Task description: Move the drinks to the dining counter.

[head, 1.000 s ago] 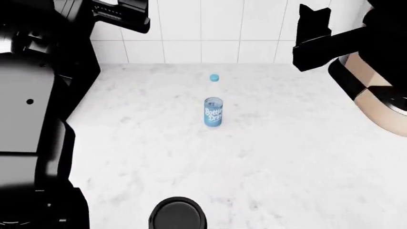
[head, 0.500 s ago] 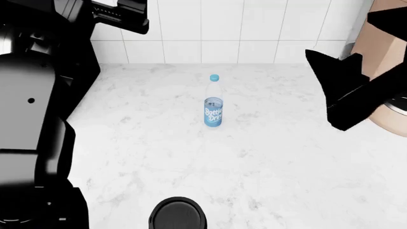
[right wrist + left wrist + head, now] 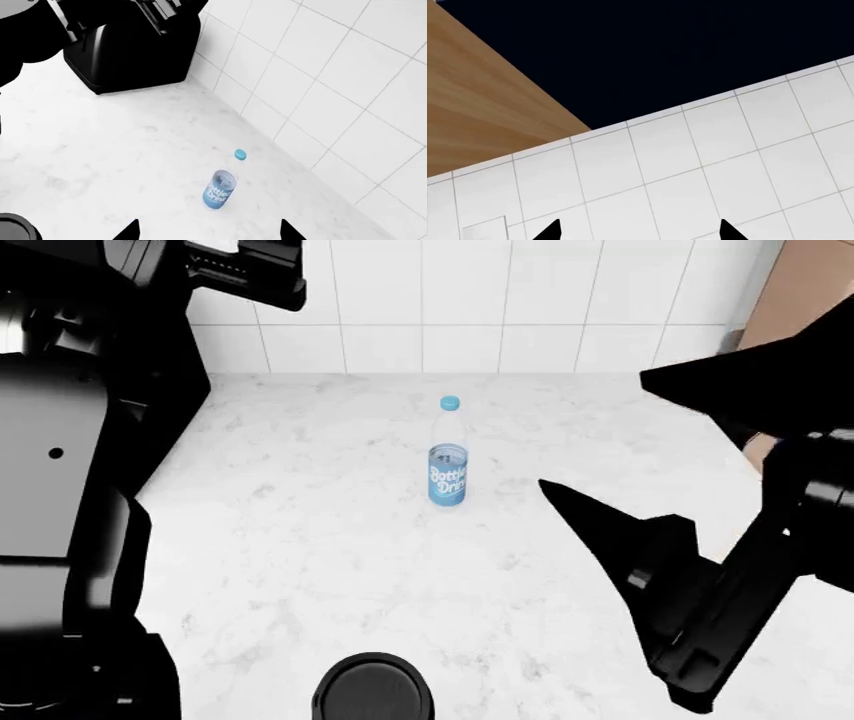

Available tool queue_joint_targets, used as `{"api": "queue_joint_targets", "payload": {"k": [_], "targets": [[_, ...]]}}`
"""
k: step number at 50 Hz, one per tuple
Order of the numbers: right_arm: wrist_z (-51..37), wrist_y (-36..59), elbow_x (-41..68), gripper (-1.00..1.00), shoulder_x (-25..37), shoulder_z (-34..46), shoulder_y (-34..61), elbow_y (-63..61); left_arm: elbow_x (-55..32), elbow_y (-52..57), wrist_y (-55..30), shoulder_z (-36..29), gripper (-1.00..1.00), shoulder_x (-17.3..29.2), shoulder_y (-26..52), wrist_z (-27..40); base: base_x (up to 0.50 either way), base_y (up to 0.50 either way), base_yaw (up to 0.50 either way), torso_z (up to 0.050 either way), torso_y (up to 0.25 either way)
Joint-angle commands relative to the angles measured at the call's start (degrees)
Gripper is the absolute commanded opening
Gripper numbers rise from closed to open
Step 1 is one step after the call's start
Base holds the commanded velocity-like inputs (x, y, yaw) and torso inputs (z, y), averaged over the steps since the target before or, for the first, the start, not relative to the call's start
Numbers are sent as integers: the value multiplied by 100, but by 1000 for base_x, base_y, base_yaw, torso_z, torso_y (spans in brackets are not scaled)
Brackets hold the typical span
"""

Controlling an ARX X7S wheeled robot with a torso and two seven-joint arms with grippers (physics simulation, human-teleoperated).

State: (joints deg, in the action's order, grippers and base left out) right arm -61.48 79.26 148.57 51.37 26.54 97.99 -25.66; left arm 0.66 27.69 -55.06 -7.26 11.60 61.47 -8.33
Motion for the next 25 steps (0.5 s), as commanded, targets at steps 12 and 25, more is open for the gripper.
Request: {"api": "queue_joint_targets", "payload": {"k": [12, 25], "targets": [[106, -530, 339, 100, -331, 324, -290, -850, -28, 12, 2, -50, 100, 43, 34, 72, 0, 0, 0, 0, 0], [196, -666, 263, 100, -481, 374, -594, -1145, -64, -31, 1, -59, 100, 59, 92, 96, 0, 0, 0, 0, 0]]}}
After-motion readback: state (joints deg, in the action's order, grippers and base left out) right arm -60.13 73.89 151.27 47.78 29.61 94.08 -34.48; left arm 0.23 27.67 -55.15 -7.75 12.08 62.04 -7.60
